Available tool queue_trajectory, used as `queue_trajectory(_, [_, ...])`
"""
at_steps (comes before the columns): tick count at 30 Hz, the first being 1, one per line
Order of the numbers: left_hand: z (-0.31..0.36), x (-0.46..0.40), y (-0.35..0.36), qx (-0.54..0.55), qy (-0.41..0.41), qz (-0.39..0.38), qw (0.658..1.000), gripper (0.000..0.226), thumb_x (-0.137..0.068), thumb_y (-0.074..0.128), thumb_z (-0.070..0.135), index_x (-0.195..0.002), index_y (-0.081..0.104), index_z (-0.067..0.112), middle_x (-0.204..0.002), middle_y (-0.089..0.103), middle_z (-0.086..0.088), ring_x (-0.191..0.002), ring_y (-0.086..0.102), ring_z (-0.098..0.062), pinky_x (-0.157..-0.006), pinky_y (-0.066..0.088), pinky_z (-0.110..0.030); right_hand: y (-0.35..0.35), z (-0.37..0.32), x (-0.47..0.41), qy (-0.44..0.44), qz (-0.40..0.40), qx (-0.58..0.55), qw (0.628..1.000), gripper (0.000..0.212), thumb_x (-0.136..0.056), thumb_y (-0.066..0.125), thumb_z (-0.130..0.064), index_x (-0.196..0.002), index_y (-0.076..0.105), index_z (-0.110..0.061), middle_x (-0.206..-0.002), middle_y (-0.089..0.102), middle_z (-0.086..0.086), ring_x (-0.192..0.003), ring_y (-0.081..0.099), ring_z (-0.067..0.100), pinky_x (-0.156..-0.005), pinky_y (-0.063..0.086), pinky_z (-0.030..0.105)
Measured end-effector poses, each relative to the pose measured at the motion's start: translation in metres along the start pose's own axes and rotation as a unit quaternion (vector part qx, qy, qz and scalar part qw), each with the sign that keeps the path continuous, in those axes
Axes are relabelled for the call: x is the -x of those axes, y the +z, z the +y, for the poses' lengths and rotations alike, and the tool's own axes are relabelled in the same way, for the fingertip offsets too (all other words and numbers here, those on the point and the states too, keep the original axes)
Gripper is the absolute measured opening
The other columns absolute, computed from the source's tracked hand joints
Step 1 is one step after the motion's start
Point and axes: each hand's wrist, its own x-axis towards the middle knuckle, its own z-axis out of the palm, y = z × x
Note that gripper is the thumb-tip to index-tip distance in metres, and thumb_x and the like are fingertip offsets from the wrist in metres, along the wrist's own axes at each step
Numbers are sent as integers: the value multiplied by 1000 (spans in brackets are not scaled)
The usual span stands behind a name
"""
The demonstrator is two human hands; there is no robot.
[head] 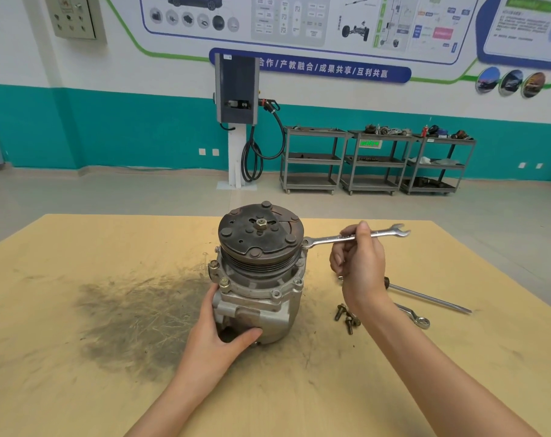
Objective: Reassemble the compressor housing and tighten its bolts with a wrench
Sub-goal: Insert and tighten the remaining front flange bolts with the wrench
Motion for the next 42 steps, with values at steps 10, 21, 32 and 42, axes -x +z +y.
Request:
queue_trajectory(10, [2,1,0,-1,-9,-1,1000,119,-58,83,46,-157,19,31,-132,51,26,-127,50,-1,-103,35,-17,2,-3,-26,178,-48,-97,978,36,-106,32,-31,-77,45,-13,-45,37,0,-37,32,12,-37,28,20])
queue_trajectory(21, [-2,1,-1,-1,-5,9,1000,110,-68,89,34,-156,23,34,-136,55,21,-118,53,8,-101,38,-19,12,-8,-41,241,-92,-19,966,39,-105,32,-34,-74,47,-16,-46,37,-2,-40,32,12,-48,26,27])
queue_trajectory(32, [0,1,-1,-3,0,-5,1000,117,-58,84,50,-155,21,35,-138,53,23,-126,51,0,-105,37,-21,-2,4,-28,142,-59,-79,985,36,-106,34,-32,-81,50,-12,-46,36,-1,-39,30,12,-39,25,22])
queue_trajectory(42, [-3,0,0,-6,1,6,1000,109,-69,89,34,-155,22,32,-137,54,20,-124,52,-1,-103,38,-21,21,-8,-46,229,-132,19,964,36,-105,33,-34,-81,50,-14,-44,34,-3,-39,30,11,-39,26,21])
